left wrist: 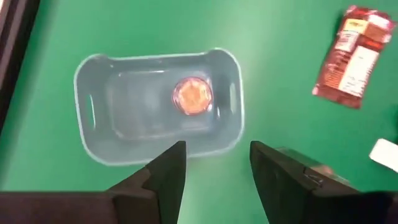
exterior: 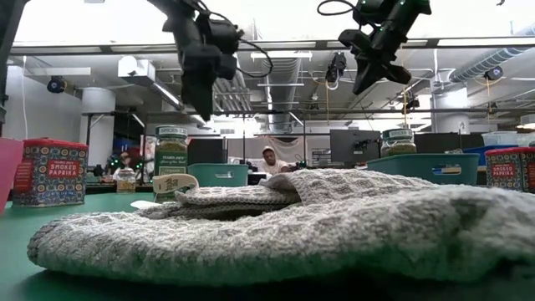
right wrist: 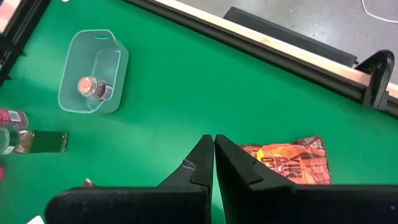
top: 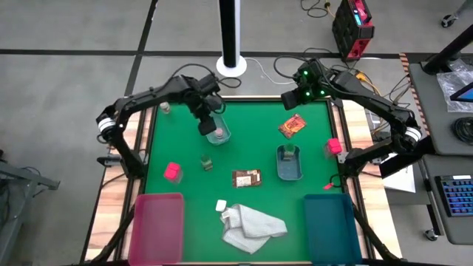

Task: Sort spices by type
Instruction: Put the right red spice can into the dark blue bin

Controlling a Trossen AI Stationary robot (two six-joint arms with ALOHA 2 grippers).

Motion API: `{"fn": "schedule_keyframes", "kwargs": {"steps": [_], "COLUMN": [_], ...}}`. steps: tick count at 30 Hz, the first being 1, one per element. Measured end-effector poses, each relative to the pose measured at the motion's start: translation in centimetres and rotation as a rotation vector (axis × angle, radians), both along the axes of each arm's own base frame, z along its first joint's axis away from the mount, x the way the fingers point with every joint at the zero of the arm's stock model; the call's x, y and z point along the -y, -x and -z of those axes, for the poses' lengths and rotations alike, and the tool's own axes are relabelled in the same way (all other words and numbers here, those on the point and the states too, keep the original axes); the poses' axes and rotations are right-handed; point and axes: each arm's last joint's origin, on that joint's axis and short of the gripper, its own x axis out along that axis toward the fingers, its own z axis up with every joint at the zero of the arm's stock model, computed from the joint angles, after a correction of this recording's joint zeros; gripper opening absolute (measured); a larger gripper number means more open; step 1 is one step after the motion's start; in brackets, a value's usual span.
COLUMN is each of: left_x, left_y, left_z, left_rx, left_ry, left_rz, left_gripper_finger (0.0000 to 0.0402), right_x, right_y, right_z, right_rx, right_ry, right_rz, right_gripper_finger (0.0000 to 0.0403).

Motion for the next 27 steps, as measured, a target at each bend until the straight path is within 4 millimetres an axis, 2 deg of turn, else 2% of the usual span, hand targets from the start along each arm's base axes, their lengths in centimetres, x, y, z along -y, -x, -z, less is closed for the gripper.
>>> {"fn": "schedule_keyframes", "kwargs": {"steps": [6,10,17,21,25,27], "left_x": [0.9,1.8,2.9,3.7,4.6,4.9], "left_y": [1.2,2.7,4.5,5.4,6.9,7.6], "left_z": [-4.3,-6.7,-9.1,-10.0,-11.4,-12.1], "left_rx": [0.146,0.249,0.339,0.374,0.425,0.44], "left_ry": [-0.067,-0.114,-0.156,-0.16,-0.2,-0.247], "left_rz": [-0.034,-0.061,-0.074,-0.091,-0.081,-0.094], "left_gripper_finger": [0.0139,0.0128,0.0123,0.0123,0.0123,0.0123], "right_x": [-0.4,-1.0,-2.9,-4.8,-6.9,-7.7], "right_y": [0.5,1.1,2.1,2.9,4.0,4.5], "right_z": [0.0,0.5,1.4,1.4,0.5,-0.1], "right_rx": [-0.029,-0.085,-0.252,-0.347,-0.376,-0.338], "right_ry": [-0.028,-0.125,-0.331,-0.452,-0.55,-0.572], "right_rz": [0.003,0.059,0.151,0.191,0.191,0.204], "right_gripper_finger": [0.0009,0.0009,0.0009,0.0014,0.0039,0.0061]}}
